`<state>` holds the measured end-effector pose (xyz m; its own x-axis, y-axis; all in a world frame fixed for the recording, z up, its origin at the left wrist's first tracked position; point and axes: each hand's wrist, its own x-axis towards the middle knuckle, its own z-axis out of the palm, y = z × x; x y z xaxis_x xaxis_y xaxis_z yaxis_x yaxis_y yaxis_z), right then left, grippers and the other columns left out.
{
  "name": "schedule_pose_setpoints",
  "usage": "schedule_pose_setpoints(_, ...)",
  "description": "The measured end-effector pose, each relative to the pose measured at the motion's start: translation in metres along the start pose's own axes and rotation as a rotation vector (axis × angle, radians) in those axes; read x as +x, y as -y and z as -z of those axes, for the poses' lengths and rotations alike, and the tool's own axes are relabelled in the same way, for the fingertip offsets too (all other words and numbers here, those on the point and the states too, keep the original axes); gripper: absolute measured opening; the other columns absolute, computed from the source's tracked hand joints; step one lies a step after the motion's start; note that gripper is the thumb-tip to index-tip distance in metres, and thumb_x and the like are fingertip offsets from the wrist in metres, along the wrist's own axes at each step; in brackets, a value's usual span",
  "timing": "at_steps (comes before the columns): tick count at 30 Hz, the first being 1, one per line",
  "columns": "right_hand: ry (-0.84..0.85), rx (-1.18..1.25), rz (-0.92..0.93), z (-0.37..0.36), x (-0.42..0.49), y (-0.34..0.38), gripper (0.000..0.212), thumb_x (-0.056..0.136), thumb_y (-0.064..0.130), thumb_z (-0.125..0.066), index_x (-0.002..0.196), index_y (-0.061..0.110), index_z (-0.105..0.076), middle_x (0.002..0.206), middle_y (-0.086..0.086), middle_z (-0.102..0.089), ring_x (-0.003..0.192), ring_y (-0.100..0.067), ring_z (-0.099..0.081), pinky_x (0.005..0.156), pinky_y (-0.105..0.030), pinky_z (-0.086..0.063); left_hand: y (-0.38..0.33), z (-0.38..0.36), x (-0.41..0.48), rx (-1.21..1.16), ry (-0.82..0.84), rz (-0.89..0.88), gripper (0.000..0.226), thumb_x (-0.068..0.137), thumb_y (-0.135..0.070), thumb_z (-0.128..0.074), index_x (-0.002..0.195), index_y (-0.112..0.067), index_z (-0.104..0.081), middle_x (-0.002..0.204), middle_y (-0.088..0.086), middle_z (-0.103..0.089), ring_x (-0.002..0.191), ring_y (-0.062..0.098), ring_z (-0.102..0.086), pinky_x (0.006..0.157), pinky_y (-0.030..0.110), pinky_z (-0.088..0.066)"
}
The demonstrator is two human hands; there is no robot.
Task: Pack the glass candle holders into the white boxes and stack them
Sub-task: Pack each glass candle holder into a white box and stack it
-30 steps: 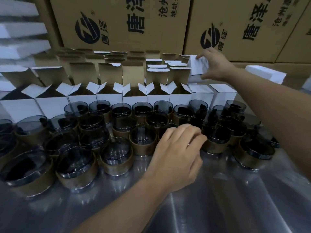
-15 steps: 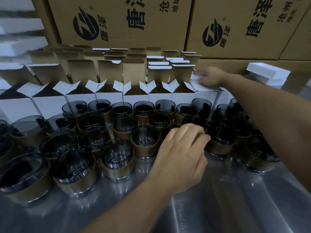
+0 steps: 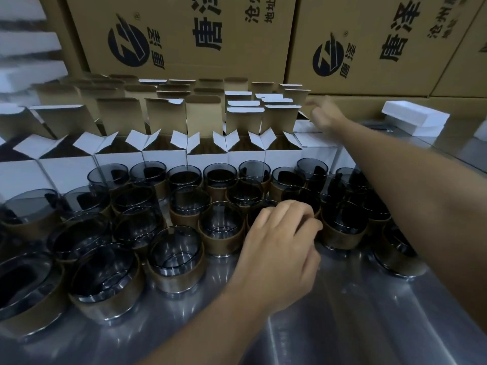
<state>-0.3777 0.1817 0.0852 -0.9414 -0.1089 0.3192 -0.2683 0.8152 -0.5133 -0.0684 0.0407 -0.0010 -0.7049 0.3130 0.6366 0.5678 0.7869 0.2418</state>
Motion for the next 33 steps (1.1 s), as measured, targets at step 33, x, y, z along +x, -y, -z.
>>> schedule_pose_setpoints(33, -0.608, -0.504, 0.323, 0.075, -0.034, 0.062, 0.058, 0.083, -0.002, -0.045, 0.141, 0.0, -0.036, 0.152, -0.009, -0.031, 0.145, -0.028, -0.021, 0.121, -0.039, -0.01, 0.01, -0.004, 0.008, 0.056, -0.023, 0.073, 0.038, 0.074, -0.017, -0.035, 0.095, -0.013, -0.066, 0.096, 0.0, -0.059, 0.095, 0.021, -0.057, 0.084, 0.035, -0.045)
